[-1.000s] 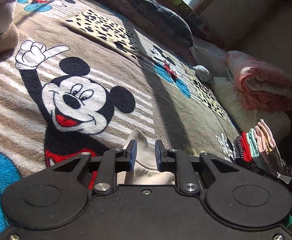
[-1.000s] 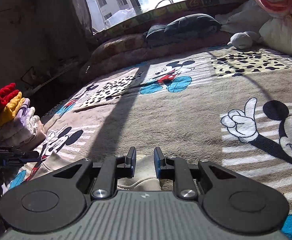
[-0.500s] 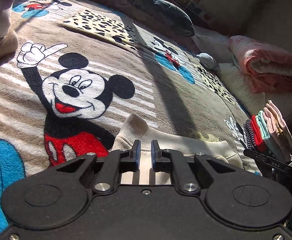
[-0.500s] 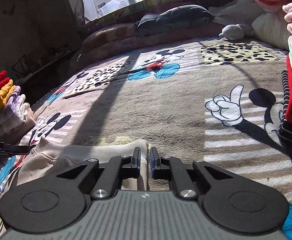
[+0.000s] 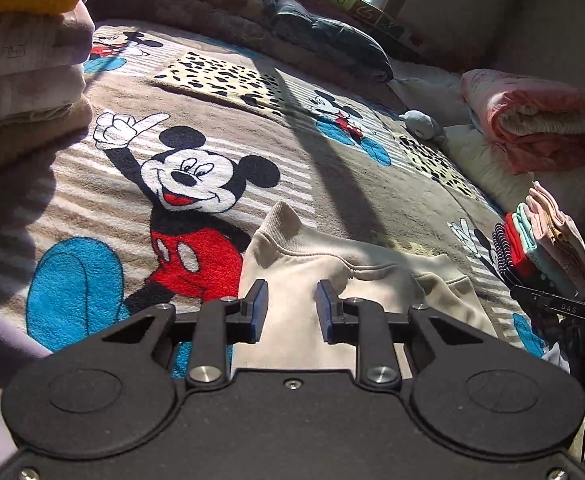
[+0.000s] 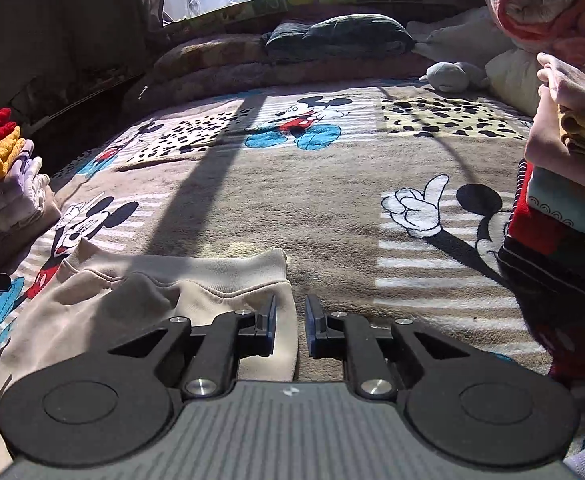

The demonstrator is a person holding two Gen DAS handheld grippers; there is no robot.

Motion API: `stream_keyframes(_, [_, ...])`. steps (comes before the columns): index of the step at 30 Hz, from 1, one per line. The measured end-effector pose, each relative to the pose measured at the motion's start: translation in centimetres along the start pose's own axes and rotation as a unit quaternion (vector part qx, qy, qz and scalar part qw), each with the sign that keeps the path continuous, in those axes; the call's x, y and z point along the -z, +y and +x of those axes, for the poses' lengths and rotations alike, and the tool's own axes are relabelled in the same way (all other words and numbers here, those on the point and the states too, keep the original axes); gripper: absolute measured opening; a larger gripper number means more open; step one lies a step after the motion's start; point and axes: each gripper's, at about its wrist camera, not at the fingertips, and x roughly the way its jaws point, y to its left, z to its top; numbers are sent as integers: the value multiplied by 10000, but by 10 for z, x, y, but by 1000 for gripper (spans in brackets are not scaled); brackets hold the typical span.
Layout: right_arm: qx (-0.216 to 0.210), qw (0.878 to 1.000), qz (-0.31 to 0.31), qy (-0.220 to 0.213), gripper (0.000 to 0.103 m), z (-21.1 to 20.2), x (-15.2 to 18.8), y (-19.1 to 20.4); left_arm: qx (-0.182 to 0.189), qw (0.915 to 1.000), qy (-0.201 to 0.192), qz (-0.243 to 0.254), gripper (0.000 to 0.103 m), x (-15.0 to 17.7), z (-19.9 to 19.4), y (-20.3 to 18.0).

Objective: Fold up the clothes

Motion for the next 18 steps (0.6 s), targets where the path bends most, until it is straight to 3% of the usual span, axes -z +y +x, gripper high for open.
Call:
stream_keyframes(6, [-572, 9981, -119, -213, 19, -64, 56, 52, 85, 9999, -103, -48, 24, 78, -64, -20])
stream_keyframes(11, [-1120, 9925, -444, -207, 22, -96, 125, 117, -18, 9986, -96, 518, 24, 151, -86, -65])
stream_keyframes(14, [-1149, 9874, -1081, -94, 24, -106, 171, 155, -69, 9961, -80, 881, 24, 188, -85, -86])
stream_keyframes(15, [-1000, 9859, -1343, -50, 27, -109, 189, 163, -196, 9933, 46, 1140, 26, 203, -80, -92])
stream_keyframes(17, [-762, 9820, -1730, -22, 30, -119, 217, 176, -593, 9816, -216, 1800, 30, 236, -85, -102])
stream_keyframes(18, [-713, 9814, -1780, -73, 32, -128, 222, 178, -679, 9734, -387, 2156, 41, 250, -90, -109])
